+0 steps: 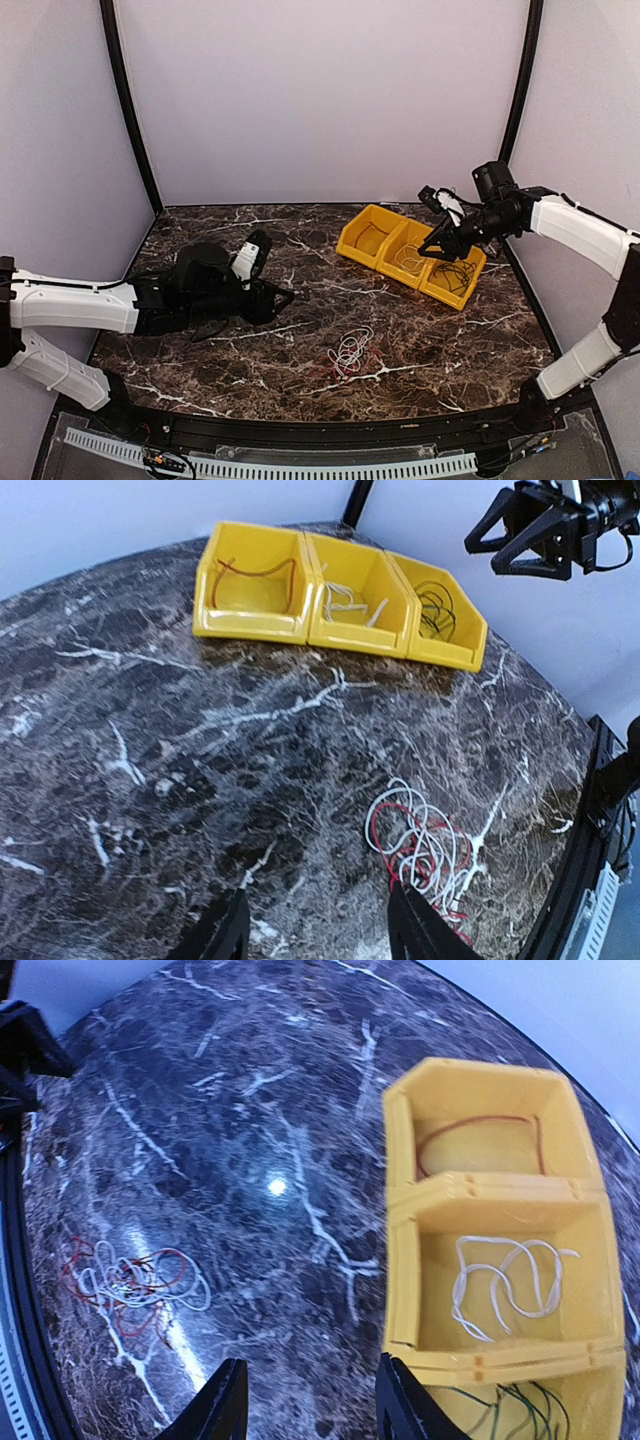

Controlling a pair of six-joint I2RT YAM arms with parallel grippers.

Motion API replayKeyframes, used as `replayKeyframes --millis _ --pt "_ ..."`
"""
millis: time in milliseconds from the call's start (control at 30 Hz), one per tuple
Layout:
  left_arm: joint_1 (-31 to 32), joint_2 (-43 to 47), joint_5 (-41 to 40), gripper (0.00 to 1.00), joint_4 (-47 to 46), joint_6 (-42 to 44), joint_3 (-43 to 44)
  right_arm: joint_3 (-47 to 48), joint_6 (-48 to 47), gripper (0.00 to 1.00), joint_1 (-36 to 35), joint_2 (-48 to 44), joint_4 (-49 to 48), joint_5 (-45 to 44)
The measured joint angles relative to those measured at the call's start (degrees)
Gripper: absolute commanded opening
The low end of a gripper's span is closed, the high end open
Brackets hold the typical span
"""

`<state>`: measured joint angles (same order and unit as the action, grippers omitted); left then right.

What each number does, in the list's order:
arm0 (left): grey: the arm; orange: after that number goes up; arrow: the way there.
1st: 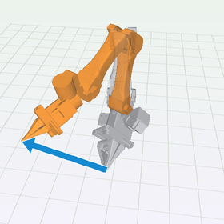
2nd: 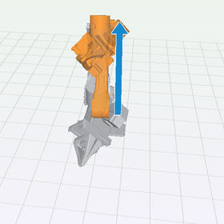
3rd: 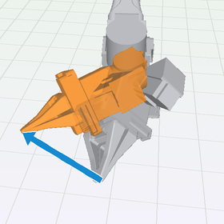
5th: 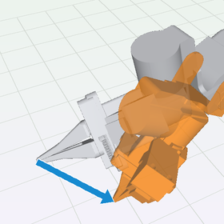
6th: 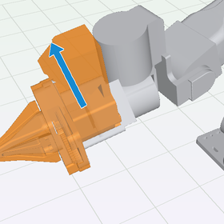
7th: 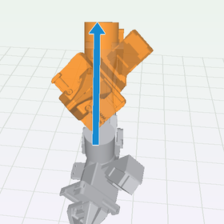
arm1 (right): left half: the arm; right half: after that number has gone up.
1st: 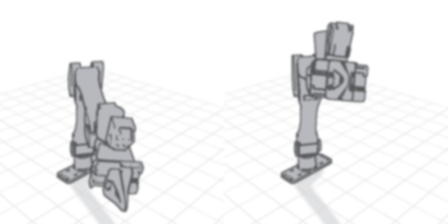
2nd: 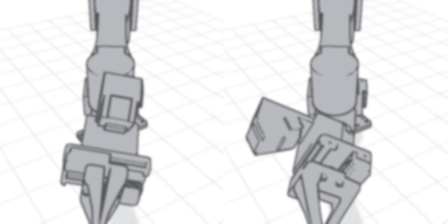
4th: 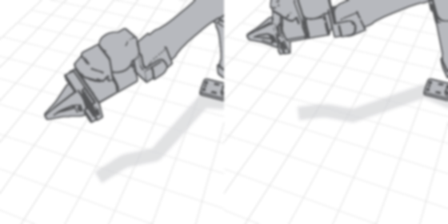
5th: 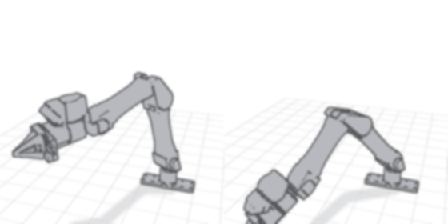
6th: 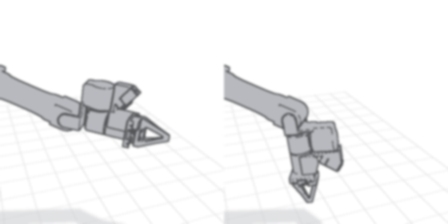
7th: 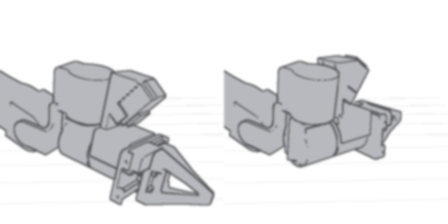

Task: Untangle the cables

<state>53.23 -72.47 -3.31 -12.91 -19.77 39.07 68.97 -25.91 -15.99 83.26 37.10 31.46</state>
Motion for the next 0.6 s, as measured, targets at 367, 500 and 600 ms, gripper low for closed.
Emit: replayKeyframes --millis 367,500,600 --pt "0.9 -14.5 19.2 0.49 1.1 0.0 0.5 -8.2 -3.5 0.45 -15.0 3.1 -6.0 6.1" --pt "1.7 -17.2 22.4 0.49 0.7 -0.3 1.0 -8.3 -4.1 0.45 -17.0 7.1 -6.9 7.0" --pt "1.9 -18.4 23.5 0.46 -0.3 -0.7 1.1 -7.3 -4.3 0.45 -18.6 11.2 -7.4 7.8"
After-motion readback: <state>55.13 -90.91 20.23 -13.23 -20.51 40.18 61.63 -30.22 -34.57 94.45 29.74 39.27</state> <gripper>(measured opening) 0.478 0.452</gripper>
